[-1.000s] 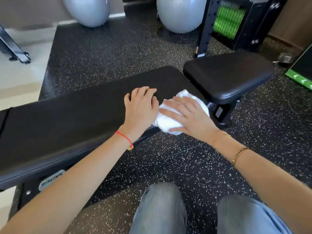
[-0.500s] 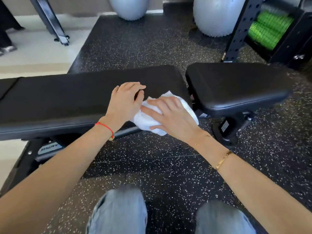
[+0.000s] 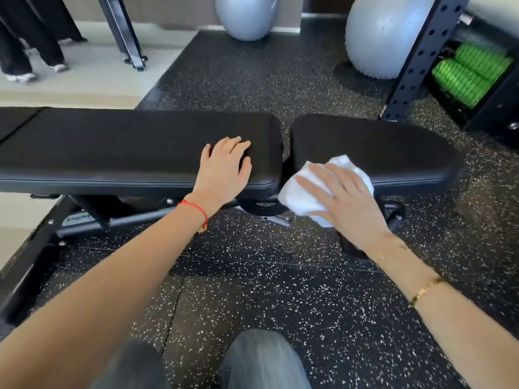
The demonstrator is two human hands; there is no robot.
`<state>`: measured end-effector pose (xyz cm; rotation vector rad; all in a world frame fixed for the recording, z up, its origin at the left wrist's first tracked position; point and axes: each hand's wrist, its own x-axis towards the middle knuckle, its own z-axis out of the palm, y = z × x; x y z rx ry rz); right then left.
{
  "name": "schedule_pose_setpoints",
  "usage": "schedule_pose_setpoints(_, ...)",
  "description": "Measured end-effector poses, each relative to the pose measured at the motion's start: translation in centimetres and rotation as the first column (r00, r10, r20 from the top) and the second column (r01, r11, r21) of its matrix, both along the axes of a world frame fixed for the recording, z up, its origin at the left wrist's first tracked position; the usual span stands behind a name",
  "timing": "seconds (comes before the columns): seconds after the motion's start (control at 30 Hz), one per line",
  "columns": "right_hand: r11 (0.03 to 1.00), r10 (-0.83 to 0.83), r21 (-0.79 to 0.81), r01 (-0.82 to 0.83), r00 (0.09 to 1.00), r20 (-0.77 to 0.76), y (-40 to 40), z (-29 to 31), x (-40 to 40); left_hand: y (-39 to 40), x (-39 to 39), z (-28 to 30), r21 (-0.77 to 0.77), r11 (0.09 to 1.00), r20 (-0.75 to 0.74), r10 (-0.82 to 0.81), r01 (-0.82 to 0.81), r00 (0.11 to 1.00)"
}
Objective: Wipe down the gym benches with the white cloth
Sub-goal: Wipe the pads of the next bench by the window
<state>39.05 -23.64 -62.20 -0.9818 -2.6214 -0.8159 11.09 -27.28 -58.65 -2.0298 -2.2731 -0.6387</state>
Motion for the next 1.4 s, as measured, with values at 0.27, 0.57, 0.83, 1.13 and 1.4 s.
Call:
schedule_pose_setpoints(0.27, 0.995, 0.069, 0.077, -0.061, 0.991, -0.112, 1.7, -0.3, -2.8, 0.1, -0.1, -0.3, 0.010, 1.000, -0.058, 0.013, -0.012, 0.998)
schedule_pose_setpoints(0.57, 0.996, -0.078, -0.072, 0.060, 0.957, -0.279, 2.2, -0.4, 1.0, 0.8, 0.8, -0.6, 0.038, 0.998, -0.028, 0.049, -0.048, 0.998)
schedule_pose_setpoints(0.83, 0.999, 0.028, 0.041, -0.023, 0.991, -0.130, 2.6, -0.7, 1.9, 3.1, 5.6, -0.6, 0.081, 0.997, -0.074, -0.007, 0.013, 0.997)
schedule_pose_setpoints(1.13, 0.988, -0.144, -0.093, 0.123, 0.955, -0.260, 3.7, -1.0, 5.4, 3.4, 6.2, -1.3, 0.062, 0.998, -0.143, -0.002, 0.011, 0.990)
schedule_pose_setpoints(1.4, 0.996, -0.029, -0.086, 0.015, 0.987, -0.158, 2.9, -0.6, 3.8, 3.1, 6.3, -1.1, 0.056, 0.998, -0.157, 0.004, 0.005, 0.988)
